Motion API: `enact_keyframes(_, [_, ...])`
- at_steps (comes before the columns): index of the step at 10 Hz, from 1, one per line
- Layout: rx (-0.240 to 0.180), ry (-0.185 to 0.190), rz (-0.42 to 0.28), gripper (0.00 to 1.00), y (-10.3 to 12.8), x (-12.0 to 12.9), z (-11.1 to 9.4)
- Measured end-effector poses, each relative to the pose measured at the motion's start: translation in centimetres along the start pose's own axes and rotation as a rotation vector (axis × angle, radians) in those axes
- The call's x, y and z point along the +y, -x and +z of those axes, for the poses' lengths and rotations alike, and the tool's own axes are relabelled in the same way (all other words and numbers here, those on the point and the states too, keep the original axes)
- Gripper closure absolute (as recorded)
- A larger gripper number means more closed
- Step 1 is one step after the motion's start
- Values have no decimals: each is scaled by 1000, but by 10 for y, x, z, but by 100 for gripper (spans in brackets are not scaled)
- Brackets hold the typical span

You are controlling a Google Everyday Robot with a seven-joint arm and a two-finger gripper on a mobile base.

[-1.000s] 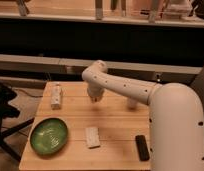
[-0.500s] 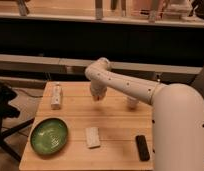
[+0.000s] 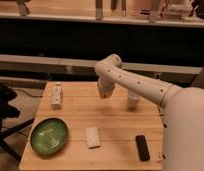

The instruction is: Place the pepper in the ceramic cup

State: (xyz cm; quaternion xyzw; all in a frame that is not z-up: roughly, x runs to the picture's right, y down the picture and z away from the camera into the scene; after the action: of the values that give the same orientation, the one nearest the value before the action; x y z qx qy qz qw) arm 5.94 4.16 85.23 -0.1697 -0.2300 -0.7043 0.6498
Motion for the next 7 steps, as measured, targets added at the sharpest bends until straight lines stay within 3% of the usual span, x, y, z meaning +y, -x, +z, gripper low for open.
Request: enact_keyframes(7, [12, -2, 109, 100, 16, 68, -14])
